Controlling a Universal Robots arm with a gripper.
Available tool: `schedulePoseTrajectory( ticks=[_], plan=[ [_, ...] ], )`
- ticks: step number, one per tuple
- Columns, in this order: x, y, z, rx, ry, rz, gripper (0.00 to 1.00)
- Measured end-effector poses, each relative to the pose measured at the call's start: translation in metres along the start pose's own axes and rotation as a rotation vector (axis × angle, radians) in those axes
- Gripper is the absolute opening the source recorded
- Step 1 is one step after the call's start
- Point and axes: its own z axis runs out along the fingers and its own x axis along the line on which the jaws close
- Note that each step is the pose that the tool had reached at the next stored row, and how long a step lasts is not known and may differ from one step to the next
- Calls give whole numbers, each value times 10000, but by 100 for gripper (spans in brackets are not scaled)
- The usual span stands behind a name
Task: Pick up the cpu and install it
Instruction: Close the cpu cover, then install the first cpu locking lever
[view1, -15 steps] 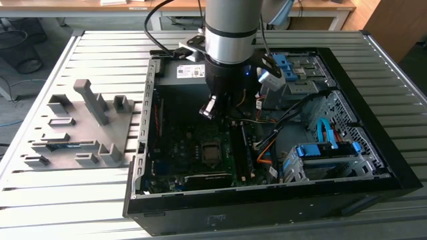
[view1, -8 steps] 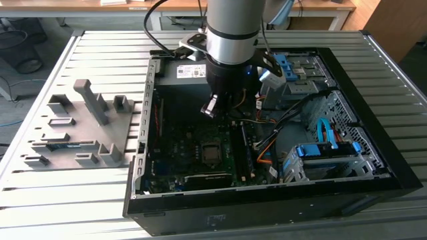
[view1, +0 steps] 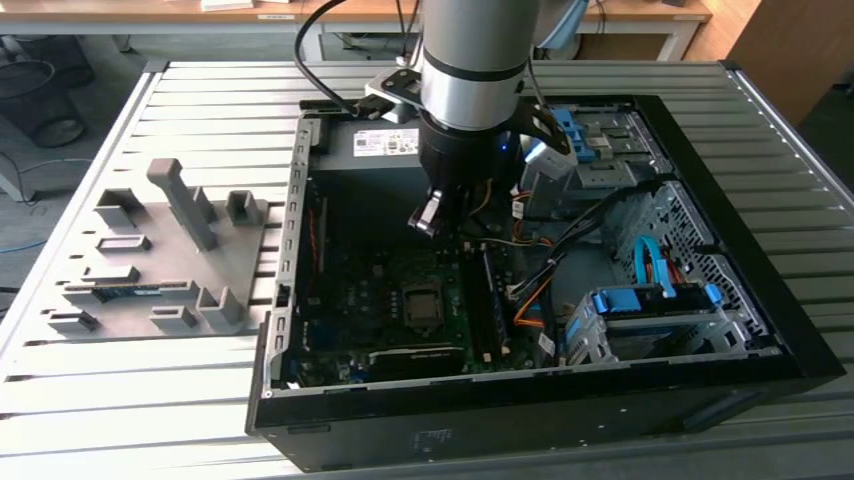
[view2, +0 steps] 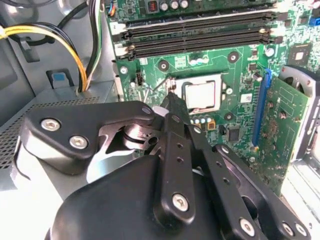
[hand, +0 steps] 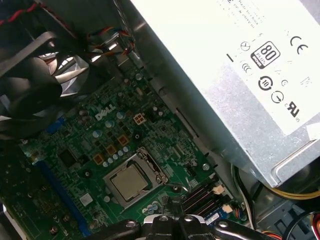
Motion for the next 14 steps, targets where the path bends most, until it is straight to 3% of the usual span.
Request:
schedulePoseTrajectory(
  ticks=[14],
  plan=[
    [-7,-8,2,33,43,1,10]
  ],
)
